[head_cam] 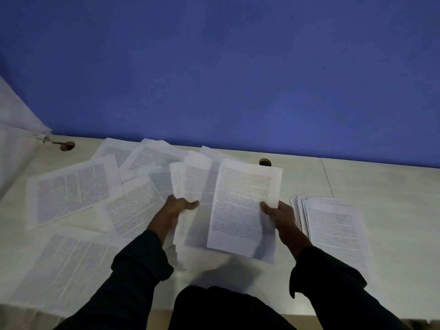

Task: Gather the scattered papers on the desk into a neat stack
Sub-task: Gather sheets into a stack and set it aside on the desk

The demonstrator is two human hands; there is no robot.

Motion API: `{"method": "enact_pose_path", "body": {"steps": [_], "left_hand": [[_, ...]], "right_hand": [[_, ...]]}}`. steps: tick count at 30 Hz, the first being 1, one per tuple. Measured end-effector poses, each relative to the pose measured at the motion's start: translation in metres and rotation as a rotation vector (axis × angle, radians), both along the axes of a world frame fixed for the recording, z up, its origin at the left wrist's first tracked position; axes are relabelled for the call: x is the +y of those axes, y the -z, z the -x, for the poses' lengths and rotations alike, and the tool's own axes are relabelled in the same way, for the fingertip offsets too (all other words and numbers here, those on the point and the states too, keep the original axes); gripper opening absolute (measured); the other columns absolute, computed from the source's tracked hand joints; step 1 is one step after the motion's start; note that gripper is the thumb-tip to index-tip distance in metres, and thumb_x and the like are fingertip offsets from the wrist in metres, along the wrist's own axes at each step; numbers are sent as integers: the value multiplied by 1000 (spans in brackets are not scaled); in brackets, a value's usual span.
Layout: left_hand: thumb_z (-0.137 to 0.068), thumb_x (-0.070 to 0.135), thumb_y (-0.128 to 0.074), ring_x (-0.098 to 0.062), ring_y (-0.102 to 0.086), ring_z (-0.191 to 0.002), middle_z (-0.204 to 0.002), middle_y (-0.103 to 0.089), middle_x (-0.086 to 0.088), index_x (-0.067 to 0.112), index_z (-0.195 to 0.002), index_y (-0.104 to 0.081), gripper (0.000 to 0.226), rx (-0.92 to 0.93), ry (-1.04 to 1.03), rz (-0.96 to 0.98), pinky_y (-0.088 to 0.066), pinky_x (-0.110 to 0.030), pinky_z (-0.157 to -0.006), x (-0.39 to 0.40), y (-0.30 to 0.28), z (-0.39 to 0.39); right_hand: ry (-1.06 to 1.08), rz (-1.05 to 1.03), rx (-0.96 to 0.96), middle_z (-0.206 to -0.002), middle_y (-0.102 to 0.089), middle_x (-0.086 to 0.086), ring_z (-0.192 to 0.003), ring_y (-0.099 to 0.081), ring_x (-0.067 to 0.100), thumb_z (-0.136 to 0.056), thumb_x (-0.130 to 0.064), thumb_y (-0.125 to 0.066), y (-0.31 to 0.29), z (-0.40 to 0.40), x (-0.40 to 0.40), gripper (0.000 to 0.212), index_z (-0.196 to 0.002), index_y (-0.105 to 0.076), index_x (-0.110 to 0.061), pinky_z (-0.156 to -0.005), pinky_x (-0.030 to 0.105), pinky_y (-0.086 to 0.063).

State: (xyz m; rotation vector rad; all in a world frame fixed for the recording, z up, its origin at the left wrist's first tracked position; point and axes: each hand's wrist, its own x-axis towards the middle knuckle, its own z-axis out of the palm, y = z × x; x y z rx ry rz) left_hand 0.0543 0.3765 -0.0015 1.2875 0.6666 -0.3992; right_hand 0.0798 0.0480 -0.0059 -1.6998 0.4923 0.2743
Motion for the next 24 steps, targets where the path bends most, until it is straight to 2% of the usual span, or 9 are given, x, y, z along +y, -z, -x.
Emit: {"method": "enact_pose_path", "body": {"steps": [2,4,6,9,10,13,16,19,24], "left_hand": [[-81,6,-83,-33,-71,-101,-111,-75,-17,9,-114,-75,34,-63,174,68,-60,-47,-87,-16,-6,2],[-87,15,-78,-23,-69,-70,-81,-72,-15,14,-81,-79,6,-99,257,130,-58,-33,-62,-29,-13,5],[-83,34,-81,-19,-65,-64,-78,-66,-12,15,-79,-76,20,-67,245,139,-55,-30,-56,-34,-9,3],[-70,86,-62,-28,-71,-100,-116,-74,-12,21,-126,-68,86,20,220,82,-58,-39,-86,-34,1,-10],[-69,88,-57,-28,-72,-102,-115,-75,-8,23,-127,-67,88,17,223,78,-57,-39,-87,-37,-5,-10],[-85,57,-66,-25,-73,-99,-107,-77,-4,28,-117,-65,43,-31,225,133,-55,-37,-90,-45,-21,-10],[-71,33,-88,-28,-69,-114,-123,-73,-10,16,-124,-70,58,-98,356,205,-49,-45,-107,-36,-20,-12],[-75,10,-87,-23,-68,-116,-128,-71,-7,19,-129,-66,58,-96,519,95,-54,-40,-102,-42,-20,-17],[-80,-3,-79,-25,-70,-113,-125,-72,-12,10,-125,-68,48,-103,327,155,-58,-36,-92,-49,-10,-19]], "right_hand": [[-143,-18,21,-110,-78,8,-98,-75,25,-85,-19,-85,-6,0,11,34,-115,-75,-6,-86,41,-63],[-225,-110,64,-112,-79,8,-102,-76,27,-81,-19,-89,-9,3,19,41,-117,-74,-7,-91,44,-62],[-238,-151,57,-116,-78,8,-107,-74,29,-73,-12,-93,-5,6,19,53,-121,-72,-6,-95,46,-61],[-275,-146,-2,-116,-78,5,-109,-74,28,-73,2,-88,-7,10,14,52,-121,-71,-7,-90,39,-62],[-290,-164,-8,-115,-78,5,-109,-74,29,-73,4,-86,-9,11,13,50,-120,-72,-7,-89,38,-62],[-312,-258,73,-117,-78,8,-109,-73,30,-74,3,-85,-20,7,9,48,-119,-74,-10,-93,43,-61],[-333,-257,122,-113,-79,2,-105,-75,25,-77,-11,-87,-27,1,4,40,-116,-77,-18,-84,37,-62],[-356,-209,85,-114,-79,0,-106,-75,23,-74,-16,-91,-29,-4,7,48,-119,-75,-19,-87,39,-63],[-301,-200,32,-111,-80,2,-105,-76,23,-67,-16,-96,-27,-15,15,55,-118,-75,-13,-94,42,-61]]}}
